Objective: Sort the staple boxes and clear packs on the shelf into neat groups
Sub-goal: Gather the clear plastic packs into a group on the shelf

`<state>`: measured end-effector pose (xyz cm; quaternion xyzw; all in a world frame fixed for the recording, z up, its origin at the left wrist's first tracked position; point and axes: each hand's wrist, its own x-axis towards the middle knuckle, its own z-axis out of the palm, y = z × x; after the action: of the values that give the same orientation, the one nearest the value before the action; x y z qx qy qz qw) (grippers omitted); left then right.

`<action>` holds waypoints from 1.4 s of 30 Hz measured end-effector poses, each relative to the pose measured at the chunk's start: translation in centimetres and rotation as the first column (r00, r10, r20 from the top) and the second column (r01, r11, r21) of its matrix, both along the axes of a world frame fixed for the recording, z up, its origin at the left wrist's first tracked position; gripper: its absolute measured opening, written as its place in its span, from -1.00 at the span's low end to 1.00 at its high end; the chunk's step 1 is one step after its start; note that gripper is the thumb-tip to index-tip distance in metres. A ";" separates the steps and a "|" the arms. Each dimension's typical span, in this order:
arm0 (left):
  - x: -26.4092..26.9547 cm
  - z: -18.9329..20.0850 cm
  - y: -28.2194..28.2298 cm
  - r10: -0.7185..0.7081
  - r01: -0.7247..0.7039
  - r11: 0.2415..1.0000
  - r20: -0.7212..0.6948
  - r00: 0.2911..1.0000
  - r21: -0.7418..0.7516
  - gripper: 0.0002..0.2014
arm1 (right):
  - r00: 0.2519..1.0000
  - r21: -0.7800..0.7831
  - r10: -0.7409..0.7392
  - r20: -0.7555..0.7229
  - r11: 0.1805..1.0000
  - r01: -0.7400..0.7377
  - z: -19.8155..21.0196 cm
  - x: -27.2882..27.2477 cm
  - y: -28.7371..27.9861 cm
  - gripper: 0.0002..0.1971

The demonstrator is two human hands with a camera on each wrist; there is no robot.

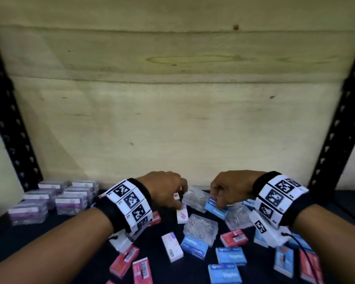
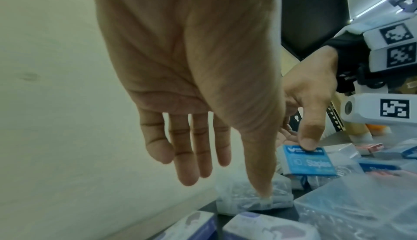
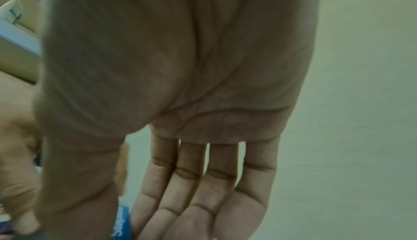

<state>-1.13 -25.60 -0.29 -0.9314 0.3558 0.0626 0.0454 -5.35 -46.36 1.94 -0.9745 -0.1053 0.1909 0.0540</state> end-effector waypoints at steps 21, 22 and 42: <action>2.7 1.5 1.1 -0.026 0.015 0.995 -0.117 0.993 -0.096 -0.53 | 0.997 -0.027 0.008 0.072 1.000 -0.006 -1.5 0.4 -0.3 -0.70; 2.5 2.0 1.6 -0.011 -0.004 0.994 -0.138 0.990 -0.108 -0.55 | 0.997 -0.041 0.009 0.078 0.999 -0.006 -1.5 0.4 -0.1 -0.72; -4.5 2.4 12.4 0.289 -0.461 0.866 -0.562 0.775 -0.192 -0.58 | 0.996 -0.127 0.079 -0.044 0.988 -0.084 -0.5 -1.9 4.7 -0.56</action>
<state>-5.67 -13.19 2.09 -0.9270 0.1643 0.2589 -0.2159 -7.27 -41.64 1.45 -0.9669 -0.1312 0.2182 -0.0148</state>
